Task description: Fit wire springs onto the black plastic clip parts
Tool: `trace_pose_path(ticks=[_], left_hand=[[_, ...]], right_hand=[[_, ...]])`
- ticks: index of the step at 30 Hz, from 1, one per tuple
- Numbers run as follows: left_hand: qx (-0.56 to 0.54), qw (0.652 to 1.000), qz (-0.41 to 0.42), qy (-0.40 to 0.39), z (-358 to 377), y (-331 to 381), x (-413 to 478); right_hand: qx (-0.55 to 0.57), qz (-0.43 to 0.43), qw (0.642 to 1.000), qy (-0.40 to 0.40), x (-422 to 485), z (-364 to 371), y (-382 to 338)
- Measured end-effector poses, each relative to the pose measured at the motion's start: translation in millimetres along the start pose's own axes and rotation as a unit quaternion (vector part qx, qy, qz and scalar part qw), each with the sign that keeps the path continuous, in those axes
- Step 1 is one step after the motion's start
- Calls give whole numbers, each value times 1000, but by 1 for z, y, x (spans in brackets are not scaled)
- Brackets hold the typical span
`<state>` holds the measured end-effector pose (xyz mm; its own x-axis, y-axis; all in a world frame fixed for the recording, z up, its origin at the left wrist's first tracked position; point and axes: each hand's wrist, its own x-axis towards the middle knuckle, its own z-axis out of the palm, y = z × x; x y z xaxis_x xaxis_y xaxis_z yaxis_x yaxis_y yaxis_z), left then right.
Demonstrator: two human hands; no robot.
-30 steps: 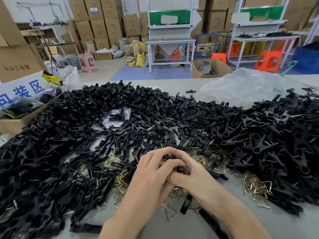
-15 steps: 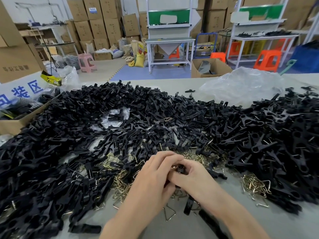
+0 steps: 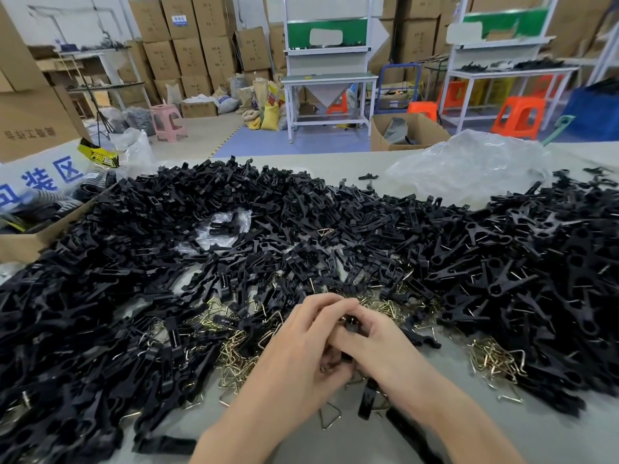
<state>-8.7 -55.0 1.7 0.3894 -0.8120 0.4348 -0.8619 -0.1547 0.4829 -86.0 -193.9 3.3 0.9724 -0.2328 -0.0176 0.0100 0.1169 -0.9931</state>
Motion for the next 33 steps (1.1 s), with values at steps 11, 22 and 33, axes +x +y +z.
trace_pose_path(ticks=[11,22,33], left_hand=[[20,995,-86,47,-5,-1,-1],[218,937,-260,88,-11,-23,0],[260,932,-252,10,-10,-36,3]], right_hand=[[364,24,917,161,14,-46,-45],[33,-96,981,167,20,-34,-39],[-547,-81,818,155,30,-8,22]])
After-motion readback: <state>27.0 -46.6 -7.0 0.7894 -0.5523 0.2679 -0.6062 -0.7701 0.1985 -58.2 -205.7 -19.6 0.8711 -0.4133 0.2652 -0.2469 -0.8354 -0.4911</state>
